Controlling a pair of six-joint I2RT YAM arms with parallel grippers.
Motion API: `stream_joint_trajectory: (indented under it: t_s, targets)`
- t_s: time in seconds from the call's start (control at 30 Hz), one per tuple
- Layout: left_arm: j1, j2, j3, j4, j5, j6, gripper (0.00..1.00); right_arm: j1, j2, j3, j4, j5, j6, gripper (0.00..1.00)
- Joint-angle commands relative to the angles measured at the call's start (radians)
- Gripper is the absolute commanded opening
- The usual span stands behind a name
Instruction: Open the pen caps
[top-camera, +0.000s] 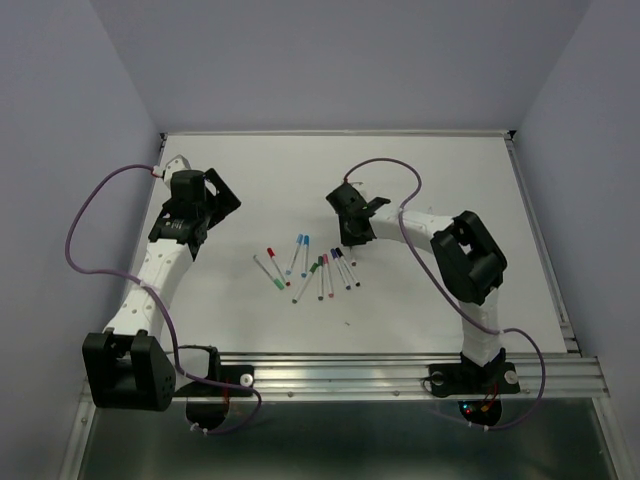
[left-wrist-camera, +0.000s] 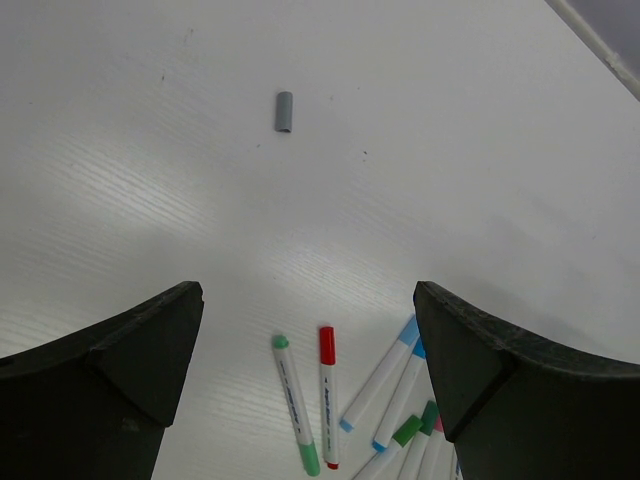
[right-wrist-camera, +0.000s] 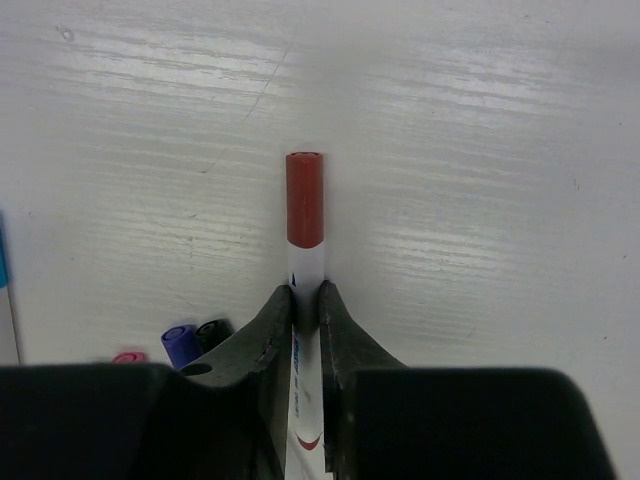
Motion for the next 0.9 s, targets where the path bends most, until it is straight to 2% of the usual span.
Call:
stream_joint_trajectory:
  t_s: [0.0,0.23,0.27,0.4,0.57,0.63,0.77,0.87]
  targets:
    - [-0.005,-0.039,-0.007,0.035,-0.004,0.009,0.99,0.007,0.011,-0.099,-0.057,-0.04,-0.074,0.01]
    - [-0.011,-0.068,-0.024,0.104,0.131,0.025,0.99,-0.002,-0.134,-0.079,0.129,-0.054,-0.302,0.01]
    - [-0.022,-0.076,-0.033,0.119,0.201,0.029,0.99,-0.002,-0.151,-0.074,0.147,-0.065,-0.347,0.01]
    - [-0.09,-0.111,-0.061,0.222,0.334,0.036,0.99,-0.022,-0.237,-0.047,0.184,-0.143,-0.427,0.01]
    - [-0.21,-0.127,-0.076,0.351,0.388,-0.013,0.99,-0.022,-0.347,-0.082,0.221,-0.279,-0.441,0.01]
    - [-0.253,-0.114,-0.078,0.392,0.391,-0.044,0.99,-0.022,-0.404,-0.122,0.265,-0.382,-0.415,0.01]
    - [-0.301,-0.087,-0.082,0.463,0.415,-0.096,0.99,-0.022,-0.496,-0.194,0.362,-0.552,-0.35,0.01]
    - [-0.33,-0.068,-0.081,0.504,0.423,-0.124,0.99,-0.022,-0.521,-0.205,0.399,-0.599,-0.317,0.01]
